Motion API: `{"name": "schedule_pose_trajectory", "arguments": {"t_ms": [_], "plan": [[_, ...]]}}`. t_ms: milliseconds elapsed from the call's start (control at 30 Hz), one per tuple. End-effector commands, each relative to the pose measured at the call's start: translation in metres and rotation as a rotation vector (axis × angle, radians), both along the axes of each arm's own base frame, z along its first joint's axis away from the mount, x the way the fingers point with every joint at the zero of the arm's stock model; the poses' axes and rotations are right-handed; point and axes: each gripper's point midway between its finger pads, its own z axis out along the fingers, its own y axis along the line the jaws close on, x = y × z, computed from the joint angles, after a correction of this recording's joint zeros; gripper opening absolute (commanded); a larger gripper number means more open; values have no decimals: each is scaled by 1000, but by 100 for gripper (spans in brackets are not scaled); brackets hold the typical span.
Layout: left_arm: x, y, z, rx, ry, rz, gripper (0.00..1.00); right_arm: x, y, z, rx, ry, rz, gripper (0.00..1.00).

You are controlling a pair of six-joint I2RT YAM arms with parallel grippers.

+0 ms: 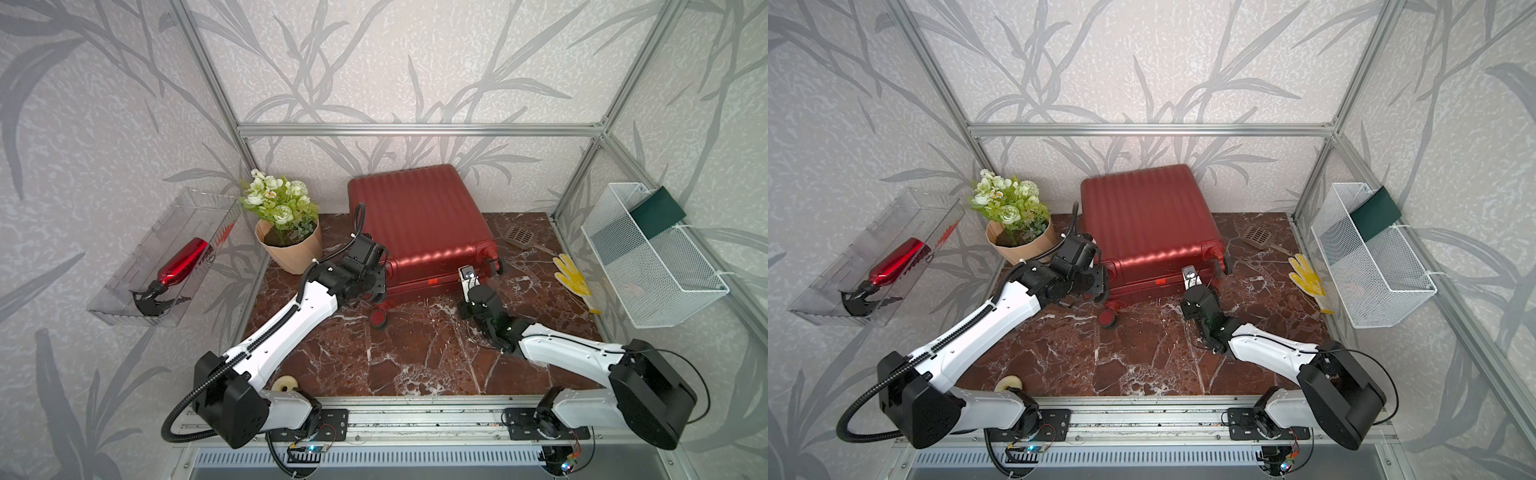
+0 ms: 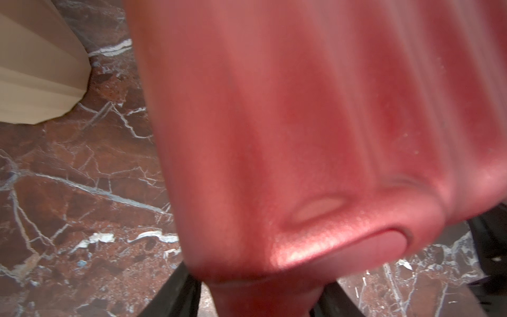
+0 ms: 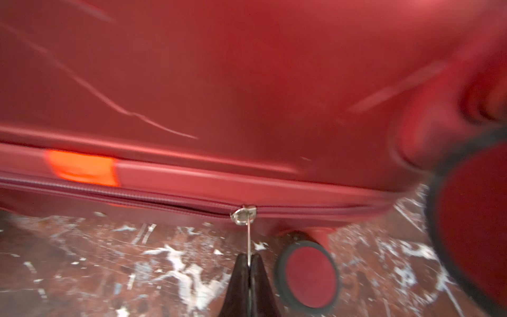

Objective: Open the suitcase zippers
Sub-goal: Unzip the zipper on the suitcase.

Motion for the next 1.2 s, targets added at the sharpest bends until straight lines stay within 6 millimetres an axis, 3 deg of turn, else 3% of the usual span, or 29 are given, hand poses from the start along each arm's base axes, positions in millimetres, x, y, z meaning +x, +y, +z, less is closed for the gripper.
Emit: {"name": "schedule_pose_trajectory", "arguments": {"t_ms": [0, 233, 333, 567, 700, 867, 933, 1000, 1067, 1167], "plan": [[13, 72, 0, 158, -14, 251, 2, 4, -44, 24, -28, -108, -177, 0], [37, 103, 0, 159, -14, 359, 0, -5, -84, 33, 61, -168, -331, 0], [46, 107, -4, 147, -6, 381, 0, -6, -94, 37, 95, -204, -347, 0], [72, 121, -3, 244, -15, 403, 0, -2, -105, 54, 140, -366, -336, 0], [88, 130, -2, 249, -19, 422, 0, 3, -108, 53, 175, -385, -317, 0], [114, 144, -5, 312, -4, 454, 0, 3, -85, 52, 167, -376, -188, 0], [120, 138, 2, 306, 23, 438, 9, -1, -73, 51, 154, -358, -142, 0], [124, 123, 18, 313, -8, 394, 30, -7, -60, 50, 139, -345, -99, 0], [121, 99, 45, 344, -80, 323, 45, -13, -52, 48, 146, -338, -71, 0], [107, 67, 83, 367, -199, 255, 58, -19, -43, 43, 175, -324, -37, 0]]}}
